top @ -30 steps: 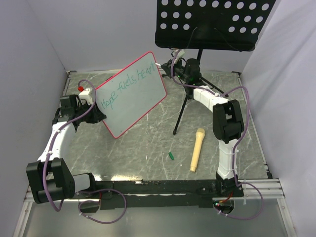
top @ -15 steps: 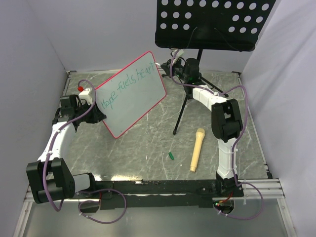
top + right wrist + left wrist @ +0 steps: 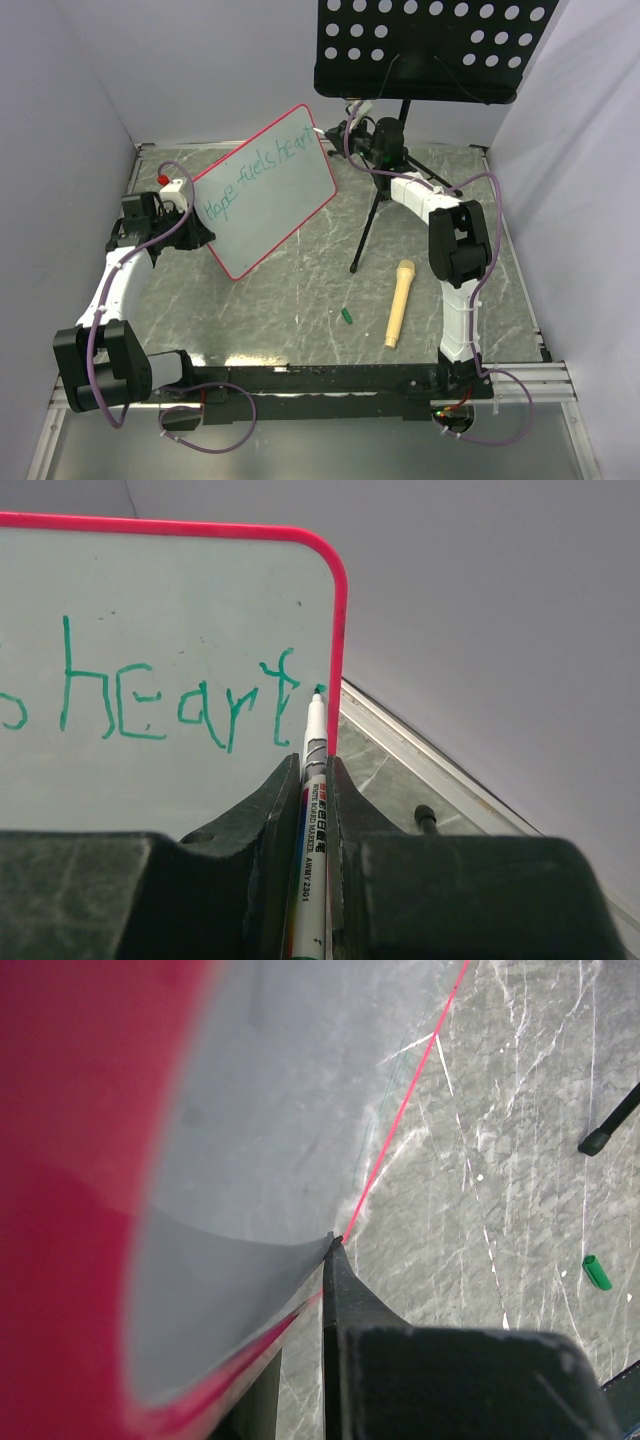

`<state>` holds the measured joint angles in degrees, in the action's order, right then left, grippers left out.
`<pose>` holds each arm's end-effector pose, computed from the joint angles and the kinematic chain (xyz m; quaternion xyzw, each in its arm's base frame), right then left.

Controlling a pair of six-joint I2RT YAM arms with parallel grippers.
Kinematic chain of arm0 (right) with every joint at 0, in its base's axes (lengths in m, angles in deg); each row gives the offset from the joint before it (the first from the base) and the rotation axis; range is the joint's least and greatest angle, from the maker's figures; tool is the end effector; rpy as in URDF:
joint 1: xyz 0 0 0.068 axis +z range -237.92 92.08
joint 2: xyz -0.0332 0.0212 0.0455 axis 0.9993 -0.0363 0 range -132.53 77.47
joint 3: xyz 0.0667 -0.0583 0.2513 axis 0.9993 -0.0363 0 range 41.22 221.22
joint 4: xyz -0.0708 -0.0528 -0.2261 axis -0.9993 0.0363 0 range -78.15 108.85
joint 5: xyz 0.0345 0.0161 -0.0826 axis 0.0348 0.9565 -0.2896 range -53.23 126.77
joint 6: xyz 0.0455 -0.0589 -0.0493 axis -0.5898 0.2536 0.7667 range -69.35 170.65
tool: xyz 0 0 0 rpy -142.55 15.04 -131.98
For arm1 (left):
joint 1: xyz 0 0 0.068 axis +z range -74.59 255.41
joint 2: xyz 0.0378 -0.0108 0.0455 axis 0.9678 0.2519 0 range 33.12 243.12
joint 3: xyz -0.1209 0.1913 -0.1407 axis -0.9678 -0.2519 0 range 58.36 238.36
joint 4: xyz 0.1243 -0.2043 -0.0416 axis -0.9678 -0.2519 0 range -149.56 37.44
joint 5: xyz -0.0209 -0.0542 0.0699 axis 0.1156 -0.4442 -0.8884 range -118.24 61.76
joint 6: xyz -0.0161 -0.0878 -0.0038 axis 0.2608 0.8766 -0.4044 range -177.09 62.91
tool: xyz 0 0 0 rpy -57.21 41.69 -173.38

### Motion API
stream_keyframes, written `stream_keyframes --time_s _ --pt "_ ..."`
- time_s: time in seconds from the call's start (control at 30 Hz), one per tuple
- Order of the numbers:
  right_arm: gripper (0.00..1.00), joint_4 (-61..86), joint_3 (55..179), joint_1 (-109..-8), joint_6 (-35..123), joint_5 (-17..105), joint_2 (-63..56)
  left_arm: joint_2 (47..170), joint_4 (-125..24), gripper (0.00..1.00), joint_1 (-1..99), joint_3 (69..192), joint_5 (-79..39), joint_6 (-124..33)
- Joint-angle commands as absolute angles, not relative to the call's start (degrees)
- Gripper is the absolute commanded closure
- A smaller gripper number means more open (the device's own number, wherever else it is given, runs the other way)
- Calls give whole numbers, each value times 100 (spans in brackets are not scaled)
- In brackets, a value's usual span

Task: Write a sentence on the whiteboard

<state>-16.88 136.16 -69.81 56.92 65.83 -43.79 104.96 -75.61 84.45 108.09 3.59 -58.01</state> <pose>0.4871 0.2001 0.2937 -0.3184 0.6166 0.2448 0.6771 0.2737 0.0010 0.2286 0.0414 0.8941 -0.2207 0.3874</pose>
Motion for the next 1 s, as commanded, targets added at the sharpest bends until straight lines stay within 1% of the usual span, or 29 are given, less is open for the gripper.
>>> stream_keyframes --time_s 0.0,0.67,0.97 --pt "100 -1935 13632 -6981 5645 6815 -4339 10950 -8569 99 8420 10274 -2174 -7326" --pt "100 -1961 13368 -6981 5751 6868 -4250 10968 -8578 99 8403 10292 -2191 -7317" --pt "100 -1847 13412 -6981 5803 6516 -4242 10950 -8587 99 8411 10292 -2183 -7308"
